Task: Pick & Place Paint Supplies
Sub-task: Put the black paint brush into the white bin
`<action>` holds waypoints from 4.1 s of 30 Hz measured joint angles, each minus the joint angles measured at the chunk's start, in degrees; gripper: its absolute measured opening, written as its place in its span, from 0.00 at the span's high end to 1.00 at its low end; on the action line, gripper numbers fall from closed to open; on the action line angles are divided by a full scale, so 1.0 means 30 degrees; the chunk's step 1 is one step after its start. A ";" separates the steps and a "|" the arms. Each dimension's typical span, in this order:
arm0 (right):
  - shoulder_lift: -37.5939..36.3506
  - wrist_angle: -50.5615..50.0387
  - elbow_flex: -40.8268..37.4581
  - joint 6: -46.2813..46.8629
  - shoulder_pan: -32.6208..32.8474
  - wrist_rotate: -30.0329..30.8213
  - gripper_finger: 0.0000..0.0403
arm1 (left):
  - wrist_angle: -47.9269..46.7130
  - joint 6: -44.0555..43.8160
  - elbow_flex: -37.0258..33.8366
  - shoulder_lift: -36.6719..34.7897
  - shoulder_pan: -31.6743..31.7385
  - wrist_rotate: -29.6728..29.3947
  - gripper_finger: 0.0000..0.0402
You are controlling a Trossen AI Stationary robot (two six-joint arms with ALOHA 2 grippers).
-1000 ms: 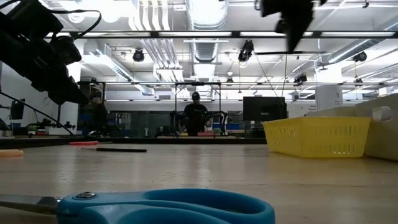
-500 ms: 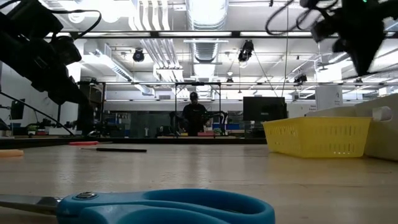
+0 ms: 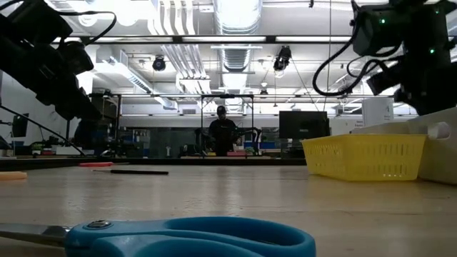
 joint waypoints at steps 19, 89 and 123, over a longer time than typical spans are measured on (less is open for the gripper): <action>-0.0073 0.2058 -0.1348 -0.0085 -0.0007 0.0073 0.70 | 0.0000 0.0000 0.0000 0.0000 0.0000 -0.0004 0.85; -0.6076 2.5569 -0.1566 -1.0350 -0.0022 0.3496 0.67 | 0.0004 0.0000 0.0000 0.0000 0.0005 -0.0002 0.85; -0.6076 2.5569 -0.1566 -1.0532 -0.0022 0.3518 0.67 | 0.0454 -0.0035 0.0015 0.0000 0.0000 0.0319 0.85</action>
